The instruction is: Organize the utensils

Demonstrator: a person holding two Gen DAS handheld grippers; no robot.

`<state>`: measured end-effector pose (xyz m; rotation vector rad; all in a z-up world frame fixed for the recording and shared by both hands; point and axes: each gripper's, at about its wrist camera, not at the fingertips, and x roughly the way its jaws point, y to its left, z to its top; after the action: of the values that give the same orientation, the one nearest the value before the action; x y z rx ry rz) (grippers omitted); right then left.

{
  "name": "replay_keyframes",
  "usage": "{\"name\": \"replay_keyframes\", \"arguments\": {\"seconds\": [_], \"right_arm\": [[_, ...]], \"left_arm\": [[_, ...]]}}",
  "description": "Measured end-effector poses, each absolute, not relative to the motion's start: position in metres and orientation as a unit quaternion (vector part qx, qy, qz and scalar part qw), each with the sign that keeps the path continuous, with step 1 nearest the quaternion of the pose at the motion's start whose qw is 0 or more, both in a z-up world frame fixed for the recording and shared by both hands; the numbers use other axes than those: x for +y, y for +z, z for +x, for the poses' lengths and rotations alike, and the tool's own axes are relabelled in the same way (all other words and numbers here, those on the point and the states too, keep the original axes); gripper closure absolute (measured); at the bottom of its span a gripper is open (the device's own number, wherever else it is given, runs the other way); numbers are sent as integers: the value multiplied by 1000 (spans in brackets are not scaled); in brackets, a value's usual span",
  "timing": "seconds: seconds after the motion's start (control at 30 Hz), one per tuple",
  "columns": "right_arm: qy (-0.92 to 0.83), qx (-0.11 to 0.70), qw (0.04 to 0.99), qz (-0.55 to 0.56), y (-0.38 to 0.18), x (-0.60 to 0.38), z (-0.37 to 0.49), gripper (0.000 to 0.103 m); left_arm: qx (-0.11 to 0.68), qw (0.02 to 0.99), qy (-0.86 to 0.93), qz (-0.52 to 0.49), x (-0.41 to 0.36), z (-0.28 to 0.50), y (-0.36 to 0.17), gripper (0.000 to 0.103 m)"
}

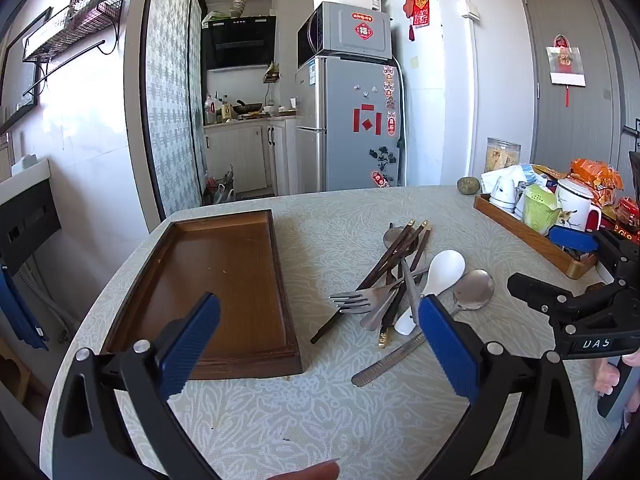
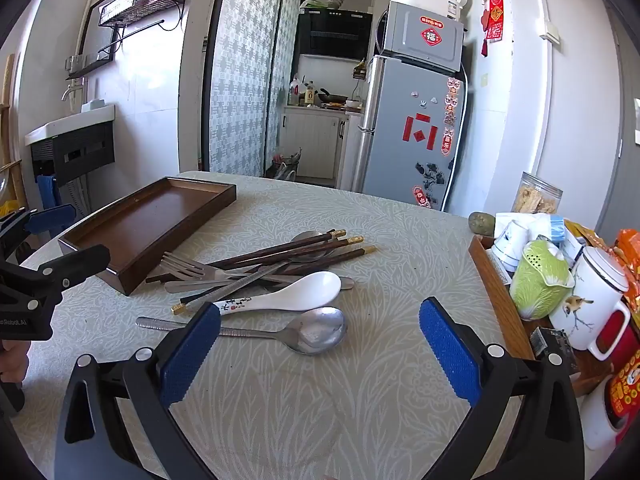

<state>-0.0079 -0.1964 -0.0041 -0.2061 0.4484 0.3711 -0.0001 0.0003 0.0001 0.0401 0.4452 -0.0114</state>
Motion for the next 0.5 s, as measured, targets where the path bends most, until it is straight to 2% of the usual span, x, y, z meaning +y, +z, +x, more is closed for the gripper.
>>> {"name": "replay_keyframes", "arguments": {"seconds": [0.5], "right_arm": [[183, 221, 953, -101, -4, -197, -8, 3]], "left_arm": [[222, 975, -6, 21, 0, 0, 0, 3]]}}
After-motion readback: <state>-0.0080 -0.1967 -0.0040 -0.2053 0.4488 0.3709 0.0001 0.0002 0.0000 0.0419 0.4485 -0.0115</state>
